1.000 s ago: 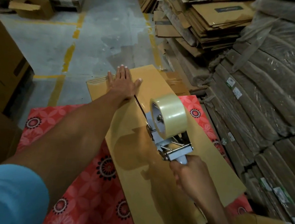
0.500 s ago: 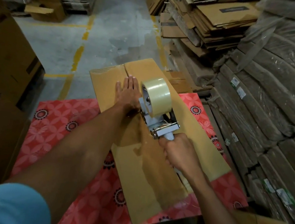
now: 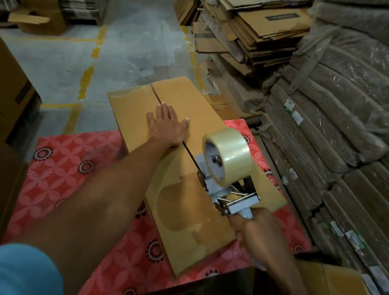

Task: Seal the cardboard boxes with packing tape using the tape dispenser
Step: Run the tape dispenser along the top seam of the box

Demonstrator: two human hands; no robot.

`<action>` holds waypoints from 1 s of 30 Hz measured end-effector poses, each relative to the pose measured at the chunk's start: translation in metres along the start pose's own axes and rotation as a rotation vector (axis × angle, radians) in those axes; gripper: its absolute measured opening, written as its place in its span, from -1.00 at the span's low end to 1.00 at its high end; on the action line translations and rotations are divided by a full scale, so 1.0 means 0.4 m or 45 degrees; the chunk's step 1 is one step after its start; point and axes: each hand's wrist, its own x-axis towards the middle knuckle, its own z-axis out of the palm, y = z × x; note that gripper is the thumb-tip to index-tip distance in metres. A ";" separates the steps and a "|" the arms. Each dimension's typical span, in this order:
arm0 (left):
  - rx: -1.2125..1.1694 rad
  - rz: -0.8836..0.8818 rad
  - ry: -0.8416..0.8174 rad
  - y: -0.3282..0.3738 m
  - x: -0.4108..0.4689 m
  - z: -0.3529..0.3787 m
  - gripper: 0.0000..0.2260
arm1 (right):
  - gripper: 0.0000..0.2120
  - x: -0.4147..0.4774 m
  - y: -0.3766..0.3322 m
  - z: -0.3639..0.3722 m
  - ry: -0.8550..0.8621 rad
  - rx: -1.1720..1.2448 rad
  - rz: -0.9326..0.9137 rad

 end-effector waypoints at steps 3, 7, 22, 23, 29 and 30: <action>0.015 0.167 0.012 0.041 -0.112 0.059 -0.20 | -0.74 -0.007 -0.011 0.009 0.009 -0.057 -0.007; 0.094 0.261 -0.039 0.056 -0.189 0.091 -0.20 | -0.76 -0.021 -0.014 0.013 0.062 0.000 -0.019; 0.151 0.238 -0.097 0.074 -0.229 0.059 -0.32 | -0.70 -0.148 0.038 -0.053 -0.004 -0.041 -0.051; 0.132 0.225 -0.097 0.077 -0.228 0.058 -0.32 | -0.69 -0.167 0.053 -0.057 -0.014 -0.040 -0.036; 0.132 0.210 -0.111 0.135 -0.308 0.055 -0.20 | -0.70 -0.169 0.060 -0.088 -0.061 -0.039 -0.066; 0.162 0.249 -0.118 0.146 -0.335 0.067 -0.11 | -0.67 -0.169 0.060 -0.093 -0.072 -0.060 -0.091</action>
